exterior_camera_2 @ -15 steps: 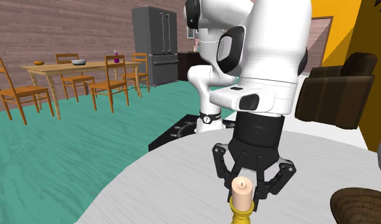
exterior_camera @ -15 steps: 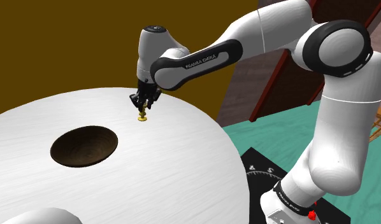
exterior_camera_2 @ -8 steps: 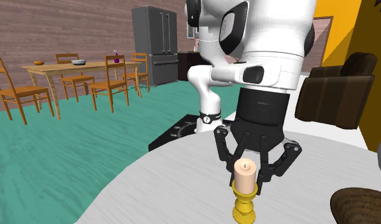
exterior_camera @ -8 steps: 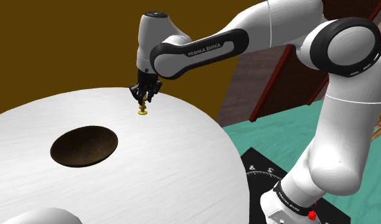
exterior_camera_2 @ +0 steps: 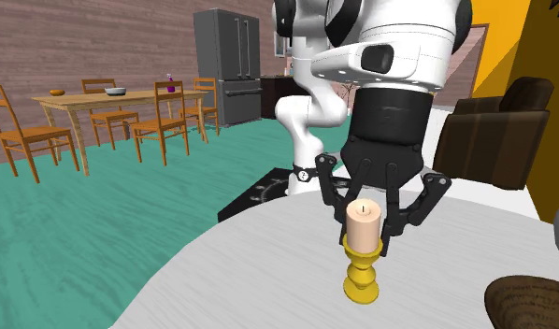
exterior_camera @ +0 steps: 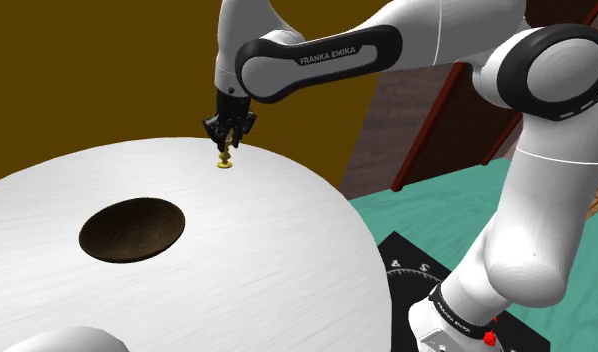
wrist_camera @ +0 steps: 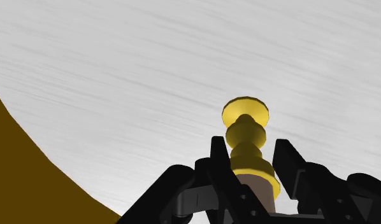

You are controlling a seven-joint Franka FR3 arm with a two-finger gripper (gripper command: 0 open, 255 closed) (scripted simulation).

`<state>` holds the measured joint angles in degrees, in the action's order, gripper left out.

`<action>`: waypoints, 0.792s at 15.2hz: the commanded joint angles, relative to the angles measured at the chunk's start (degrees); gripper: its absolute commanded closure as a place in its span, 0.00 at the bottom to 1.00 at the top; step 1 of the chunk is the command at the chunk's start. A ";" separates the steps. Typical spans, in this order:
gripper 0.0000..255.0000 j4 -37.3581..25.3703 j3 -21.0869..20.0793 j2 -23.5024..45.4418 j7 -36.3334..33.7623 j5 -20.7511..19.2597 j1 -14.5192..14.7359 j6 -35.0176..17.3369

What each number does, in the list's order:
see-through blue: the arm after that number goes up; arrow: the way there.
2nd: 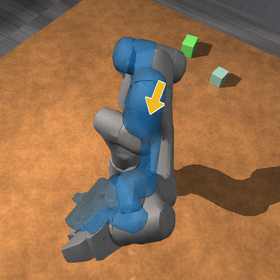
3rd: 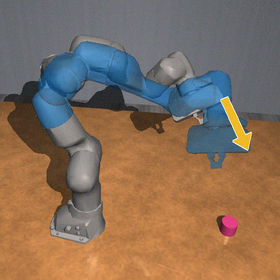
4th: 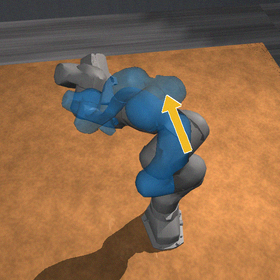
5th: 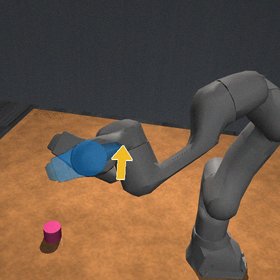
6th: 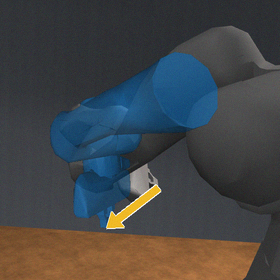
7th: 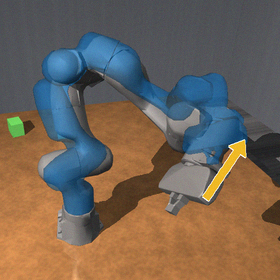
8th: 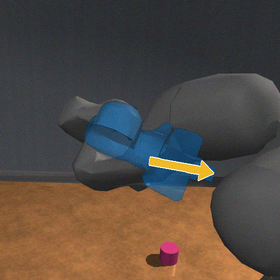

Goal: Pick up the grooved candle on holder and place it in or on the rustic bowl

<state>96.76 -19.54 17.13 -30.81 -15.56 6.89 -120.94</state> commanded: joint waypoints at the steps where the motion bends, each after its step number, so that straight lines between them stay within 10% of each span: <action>1: 1.00 -0.99 -0.10 -0.43 0.40 0.34 -0.05 1.38; 12: 1.00 -8.22 -2.04 1.18 -5.08 -1.01 4.87 8.20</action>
<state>89.17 -21.25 18.21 -34.81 -16.34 10.96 -113.49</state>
